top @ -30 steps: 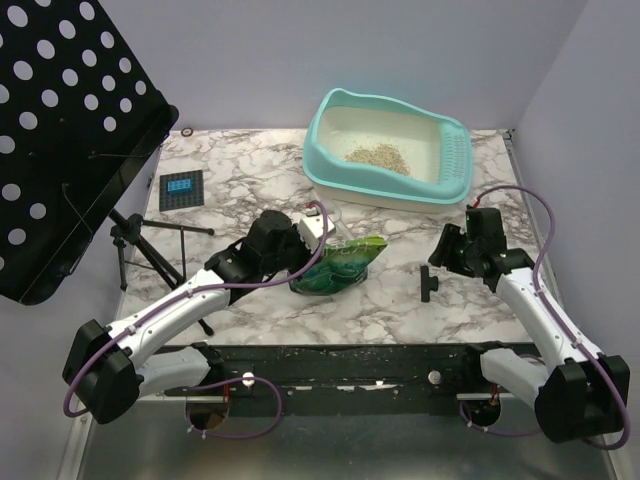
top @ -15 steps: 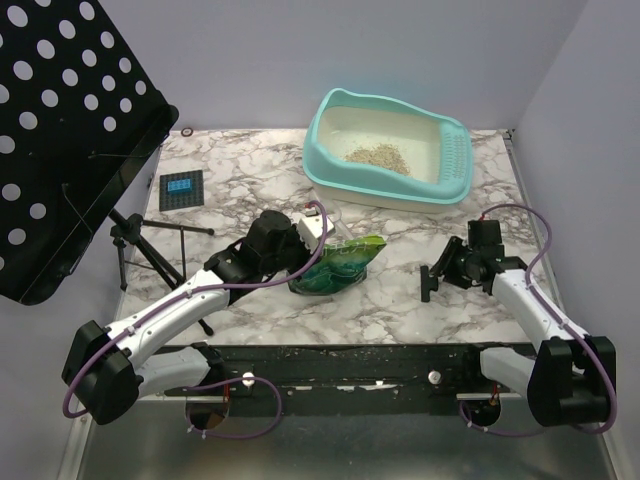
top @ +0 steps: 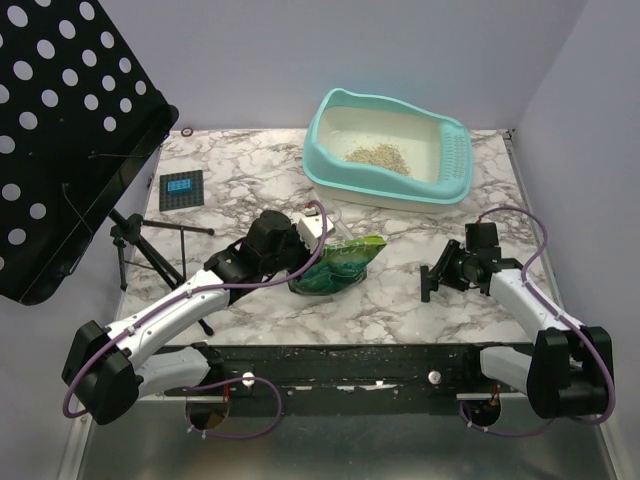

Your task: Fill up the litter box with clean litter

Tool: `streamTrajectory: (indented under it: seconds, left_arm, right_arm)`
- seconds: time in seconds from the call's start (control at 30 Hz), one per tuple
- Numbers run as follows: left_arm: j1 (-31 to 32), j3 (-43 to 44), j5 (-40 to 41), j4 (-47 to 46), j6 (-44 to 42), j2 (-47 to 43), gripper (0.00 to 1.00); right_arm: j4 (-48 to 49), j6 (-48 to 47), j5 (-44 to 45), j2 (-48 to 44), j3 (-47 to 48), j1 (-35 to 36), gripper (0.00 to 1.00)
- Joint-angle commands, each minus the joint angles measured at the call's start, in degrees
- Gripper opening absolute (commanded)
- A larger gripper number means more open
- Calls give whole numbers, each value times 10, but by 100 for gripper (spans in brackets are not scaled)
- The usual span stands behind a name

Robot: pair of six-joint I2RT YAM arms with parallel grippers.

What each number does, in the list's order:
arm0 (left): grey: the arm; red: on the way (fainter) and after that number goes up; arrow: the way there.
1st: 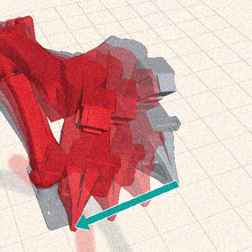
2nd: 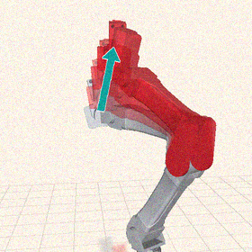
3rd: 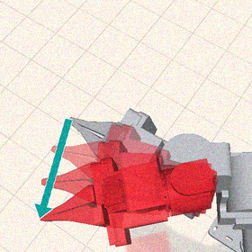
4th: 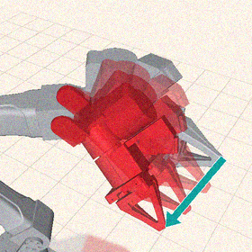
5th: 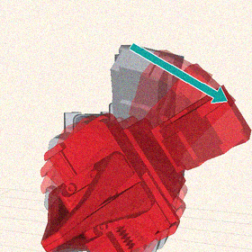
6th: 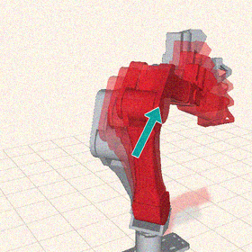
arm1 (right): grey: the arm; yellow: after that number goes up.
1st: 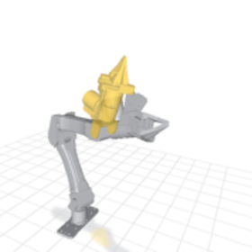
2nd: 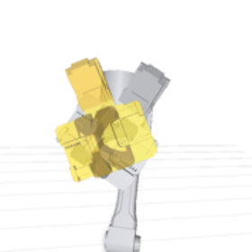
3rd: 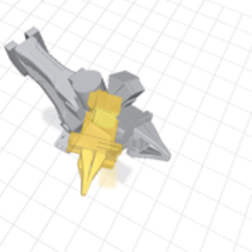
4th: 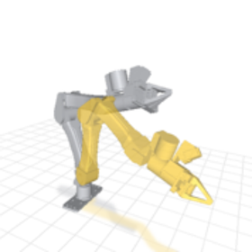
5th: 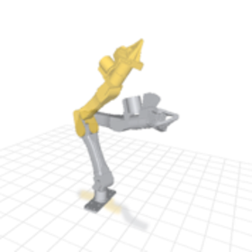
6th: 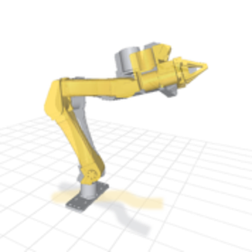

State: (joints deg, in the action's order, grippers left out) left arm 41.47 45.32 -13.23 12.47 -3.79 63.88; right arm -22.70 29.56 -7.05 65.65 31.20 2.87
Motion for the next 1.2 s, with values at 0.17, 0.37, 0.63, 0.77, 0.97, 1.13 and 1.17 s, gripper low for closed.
streamTrajectory:
  seconds: [0.17, 0.37, 0.63, 0.77, 0.97, 1.13, 1.17]
  left_arm:
    - [-3, 2, 25, 22, 3, -13, 0]
    - [-4, 1, 25, 22, 3, -13, 0]
    - [-3, 2, 26, 23, 3, -16, 0]
    - [-3, 2, 27, 22, 2, -18, 0]
    - [-3, 6, 3, 26, -10, -26, 24]
    - [-3, 5, -1, 26, -19, -48, 47]
    - [-3, 7, 0, 26, -20, -53, 48]
  right_arm:
    - [27, 2, -14, 14, -19, -4, 38]
    - [35, 4, -20, 22, -25, -5, 29]
    - [46, 5, -20, 17, -30, -4, 0]
    - [39, 2, -19, -20, -26, -4, 0]
    - [13, -24, -32, -76, 3, -4, 0]
    - [-9, -49, -41, -111, 47, 1, 0]
    - [-15, -51, -47, -115, 61, 1, 0]
